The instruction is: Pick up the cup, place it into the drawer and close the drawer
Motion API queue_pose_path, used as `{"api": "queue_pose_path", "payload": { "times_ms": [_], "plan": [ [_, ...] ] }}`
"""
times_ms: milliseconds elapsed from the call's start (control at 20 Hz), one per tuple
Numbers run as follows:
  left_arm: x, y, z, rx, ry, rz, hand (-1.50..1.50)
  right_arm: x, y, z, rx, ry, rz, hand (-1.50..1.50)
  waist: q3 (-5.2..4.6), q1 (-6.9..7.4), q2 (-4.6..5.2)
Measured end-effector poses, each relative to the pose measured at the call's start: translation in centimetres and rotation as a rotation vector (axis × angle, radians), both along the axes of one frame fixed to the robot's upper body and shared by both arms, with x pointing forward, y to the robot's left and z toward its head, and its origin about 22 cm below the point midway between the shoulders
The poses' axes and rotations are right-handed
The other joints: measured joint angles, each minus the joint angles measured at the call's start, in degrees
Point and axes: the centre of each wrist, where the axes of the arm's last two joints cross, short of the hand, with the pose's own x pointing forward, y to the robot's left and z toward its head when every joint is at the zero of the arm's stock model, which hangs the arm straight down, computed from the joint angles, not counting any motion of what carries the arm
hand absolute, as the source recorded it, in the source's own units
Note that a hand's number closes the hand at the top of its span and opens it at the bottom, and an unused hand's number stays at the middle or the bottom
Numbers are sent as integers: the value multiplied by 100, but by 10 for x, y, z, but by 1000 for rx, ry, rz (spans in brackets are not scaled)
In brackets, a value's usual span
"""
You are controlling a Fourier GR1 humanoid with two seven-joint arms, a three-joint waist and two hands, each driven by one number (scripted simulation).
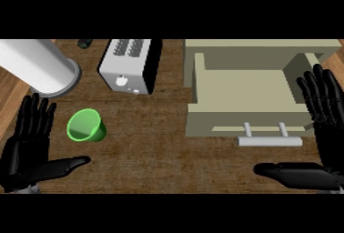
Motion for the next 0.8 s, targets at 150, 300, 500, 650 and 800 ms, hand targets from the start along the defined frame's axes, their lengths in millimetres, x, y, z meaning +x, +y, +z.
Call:
{"api": "queue_pose_path", "payload": {
  "times_ms": [150,300,500,650,800],
  "plan": [
    [2,13,-16,12,33,38,-150,-1,-8,-8,-1,5,0,-150,-1,-7,1],
    [1,21,-37,33,68,79,-150,-3,-9,-7,-3,3,-1,-150,1,-13,1],
    [2,30,-65,53,113,115,-150,5,-8,-12,2,2,1,-150,-1,-14,4],
    [5,40,-84,63,144,138,-150,6,-7,-8,0,4,5,-150,0,-18,5],
    [-2,48,-109,60,165,148,-150,10,-10,-11,-6,5,5,-150,-2,-19,4]
  ]
}}
